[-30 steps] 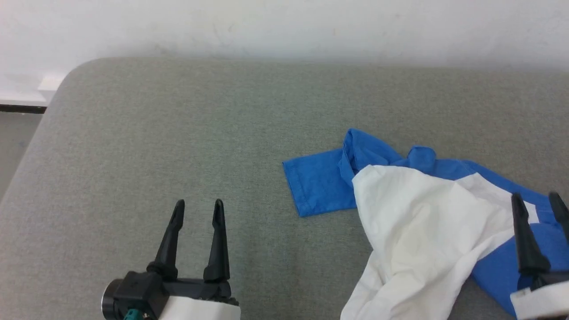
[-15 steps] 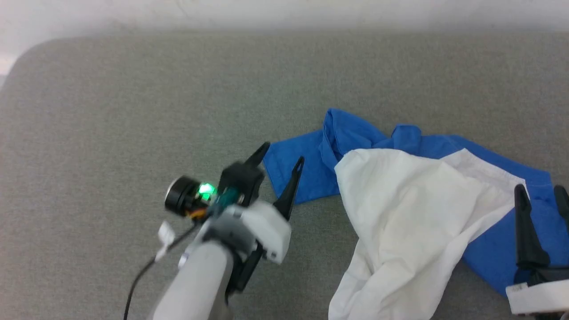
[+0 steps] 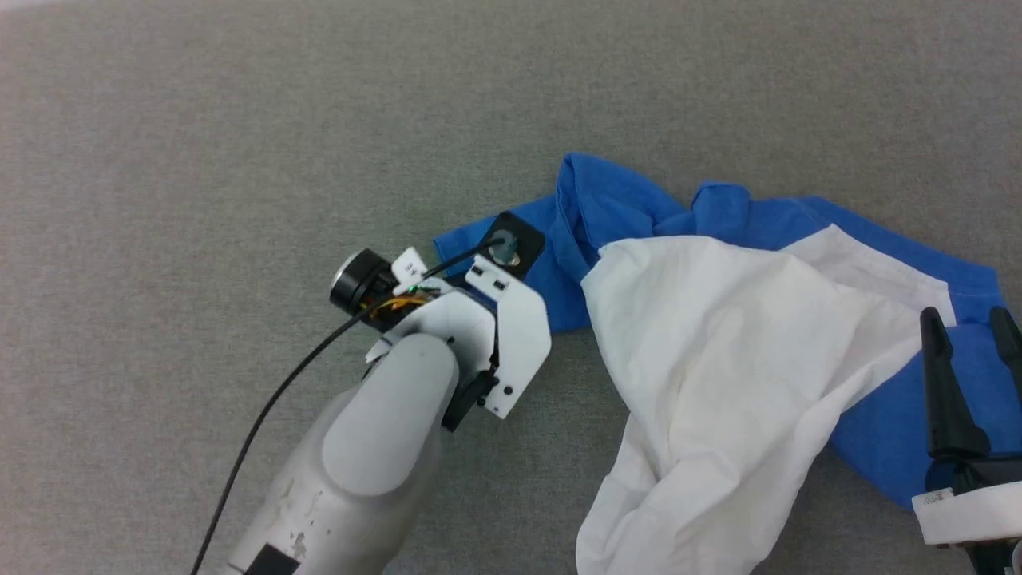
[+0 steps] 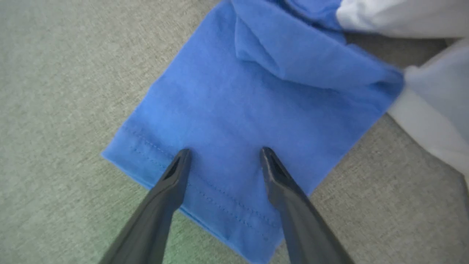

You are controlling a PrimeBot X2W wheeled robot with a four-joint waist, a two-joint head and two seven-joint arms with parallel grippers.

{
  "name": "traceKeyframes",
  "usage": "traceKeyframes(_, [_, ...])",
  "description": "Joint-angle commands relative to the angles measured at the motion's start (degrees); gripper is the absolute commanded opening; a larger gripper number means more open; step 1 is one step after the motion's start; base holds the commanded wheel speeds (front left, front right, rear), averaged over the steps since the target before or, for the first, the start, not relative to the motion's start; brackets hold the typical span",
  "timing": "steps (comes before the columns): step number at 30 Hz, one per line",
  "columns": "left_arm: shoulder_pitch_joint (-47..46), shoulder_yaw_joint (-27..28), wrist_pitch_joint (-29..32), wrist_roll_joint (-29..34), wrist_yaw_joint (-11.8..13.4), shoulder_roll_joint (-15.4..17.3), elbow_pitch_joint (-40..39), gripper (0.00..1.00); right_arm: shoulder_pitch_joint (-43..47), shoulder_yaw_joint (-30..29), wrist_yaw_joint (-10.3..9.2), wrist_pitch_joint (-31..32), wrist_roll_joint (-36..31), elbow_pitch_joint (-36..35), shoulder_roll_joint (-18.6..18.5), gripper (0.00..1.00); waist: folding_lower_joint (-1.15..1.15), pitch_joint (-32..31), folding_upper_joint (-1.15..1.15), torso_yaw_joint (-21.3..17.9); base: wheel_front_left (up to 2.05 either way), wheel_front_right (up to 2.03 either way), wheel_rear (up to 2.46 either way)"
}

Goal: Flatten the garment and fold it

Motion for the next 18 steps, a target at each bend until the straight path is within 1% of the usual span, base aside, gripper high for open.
traceKeyframes(1, [0.50, -2.41, 2.43, 0.43, -1.07, 0.60, 3.14, 0.48, -1.06, -0.16, -0.04, 0.02, 0.53, 0.24, -0.32, 1.00, 0.01, 0.81, 0.00, -0.54, 0.00, 0.00, 0.00])
traceKeyframes(2, [0.18, -3.32, 2.71, 0.77, -1.30, 0.91, 3.55, 0.00, -1.12, -0.19, -0.04, 0.06, 0.57, 0.31, -0.35, 1.00, 0.01, 0.90, 0.00, -0.49, 0.00, 0.00, 0.00])
traceKeyframes(5, [-0.11, -4.76, 3.28, 0.83, -1.66, 1.25, 4.30, 0.00, -1.20, -0.12, -0.04, 0.21, 0.68, 0.51, -0.36, 1.00, 0.01, 0.87, 0.00, -0.09, 0.00, 0.00, 0.00])
traceKeyframes(8, [-0.06, -4.78, 0.86, -0.75, -1.77, 0.94, 3.61, 0.00, -1.05, -0.17, -0.04, 0.31, 0.79, 0.64, -0.24, 1.00, 0.01, 0.36, 0.00, 1.28, 0.00, 0.00, 0.00])
traceKeyframes(10, [0.14, -3.82, -1.89, -1.95, -1.14, 0.72, 2.25, 0.00, -0.80, -0.03, -0.04, 0.42, 0.77, 0.69, -0.18, 1.00, 0.01, -0.30, 0.00, 2.46, 0.00, 0.00, 0.00])
traceKeyframes(14, [0.96, 1.89, -9.54, -6.30, 2.07, 0.65, -3.14, 0.00, -0.38, 0.27, -0.04, 0.65, 0.43, 0.53, 0.07, 1.00, 0.01, -2.15, 0.00, 5.21, 0.00, 0.00, 0.00])
traceKeyframes(16, [1.95, 5.83, -12.95, -8.34, 4.08, 1.74, -7.24, 0.00, -0.18, 0.55, -0.04, 0.87, 0.16, 0.31, 0.26, 1.00, 0.01, -3.02, 0.00, 6.51, 0.00, 0.00, 0.00])
traceKeyframes(18, [3.94, 9.79, -14.95, -10.16, 5.99, 3.57, -12.09, 0.00, 0.09, 0.68, -0.04, 1.08, -0.10, 0.15, 0.52, 1.00, 0.01, -3.72, 0.00, 7.68, 0.00, 0.00, 0.00])
